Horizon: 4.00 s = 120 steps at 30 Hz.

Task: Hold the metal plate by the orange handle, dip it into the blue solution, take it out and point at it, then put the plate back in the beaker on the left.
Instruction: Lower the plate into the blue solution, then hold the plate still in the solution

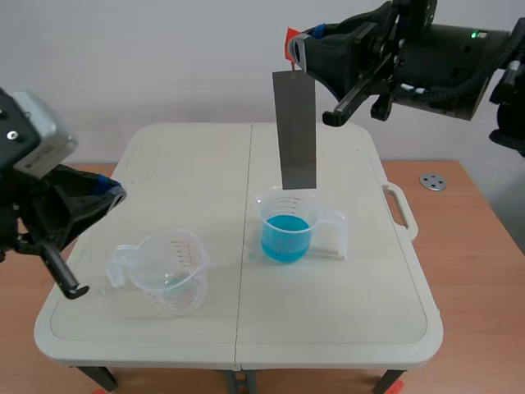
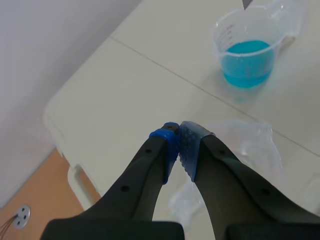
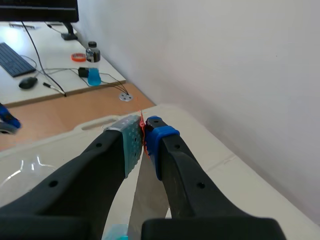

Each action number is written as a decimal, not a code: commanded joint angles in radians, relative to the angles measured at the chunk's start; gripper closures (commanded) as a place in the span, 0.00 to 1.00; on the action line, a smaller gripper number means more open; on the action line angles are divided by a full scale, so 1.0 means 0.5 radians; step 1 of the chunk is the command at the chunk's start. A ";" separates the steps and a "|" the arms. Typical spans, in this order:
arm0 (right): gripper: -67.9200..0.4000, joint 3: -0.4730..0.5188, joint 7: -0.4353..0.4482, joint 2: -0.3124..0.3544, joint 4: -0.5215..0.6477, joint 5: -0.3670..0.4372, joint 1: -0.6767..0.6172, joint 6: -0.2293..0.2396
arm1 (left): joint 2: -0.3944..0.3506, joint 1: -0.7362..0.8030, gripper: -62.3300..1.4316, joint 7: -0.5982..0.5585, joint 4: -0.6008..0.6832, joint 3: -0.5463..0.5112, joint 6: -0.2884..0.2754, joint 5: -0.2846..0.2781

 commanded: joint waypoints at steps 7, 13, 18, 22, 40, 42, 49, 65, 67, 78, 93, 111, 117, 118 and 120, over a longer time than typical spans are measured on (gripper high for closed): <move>0.98 0.018 0.038 -0.055 -0.002 -0.023 0.040 -0.007 | -0.034 0.632 0.93 -0.060 0.124 -0.477 0.006 -0.053; 0.98 0.018 0.061 -0.101 -0.122 -0.050 0.040 -0.006 | -0.027 1.077 0.93 -0.161 0.124 -0.772 0.014 -0.117; 0.98 0.018 0.108 -0.101 -0.204 -0.051 0.041 -0.005 | -0.021 1.382 0.93 -0.258 0.124 -0.922 0.019 -0.159; 0.98 0.018 0.171 -0.130 -0.262 -0.132 0.041 -0.005 | 0.034 1.531 0.93 -0.317 0.122 -0.984 0.019 -0.158; 0.98 0.018 0.378 -0.269 -0.575 -0.405 0.043 0.025 | 0.177 1.555 0.93 -0.333 0.122 -1.018 0.018 -0.143; 0.98 0.018 0.402 -0.302 -0.613 -0.457 0.042 0.032 | 0.177 1.555 0.93 -0.332 0.122 -1.018 0.018 -0.144; 0.98 0.018 0.469 -0.351 -0.735 -0.568 0.042 0.033 | 0.178 1.555 0.93 -0.330 0.122 -1.018 0.018 -0.145; 0.98 0.019 0.551 -0.356 -0.917 -0.753 0.041 0.053 | 0.177 1.555 0.93 -0.299 0.123 -1.018 0.011 -0.151; 0.98 0.019 0.549 -0.356 -0.934 -0.775 0.040 0.054 | 0.177 1.554 0.93 -0.299 0.123 -1.018 0.011 -0.151; 0.98 0.019 0.549 -0.356 -0.954 -0.835 0.040 0.054 | 0.177 1.554 0.93 -0.285 0.123 -1.018 0.011 -0.151; 0.98 0.019 0.549 -0.356 -0.954 -0.835 0.040 0.054 | 0.177 1.554 0.93 -0.286 0.123 -1.018 0.011 -0.152; 0.98 0.019 0.549 -0.356 -0.954 -0.835 0.041 0.054 | 0.177 1.554 0.93 -0.285 0.123 -1.018 0.010 -0.153; 0.98 0.019 0.549 -0.356 -0.954 -0.835 0.041 0.054 | 0.177 1.554 0.93 -0.285 0.123 -1.018 0.010 -0.153; 0.98 0.019 0.549 -0.356 -0.954 -0.835 0.041 0.054 | 0.177 1.554 0.93 -0.285 0.123 -1.018 0.010 -0.153; 0.98 0.019 0.549 -0.356 -0.954 -0.835 0.041 0.054 | 0.177 1.554 0.93 -0.286 0.123 -1.018 0.010 -0.153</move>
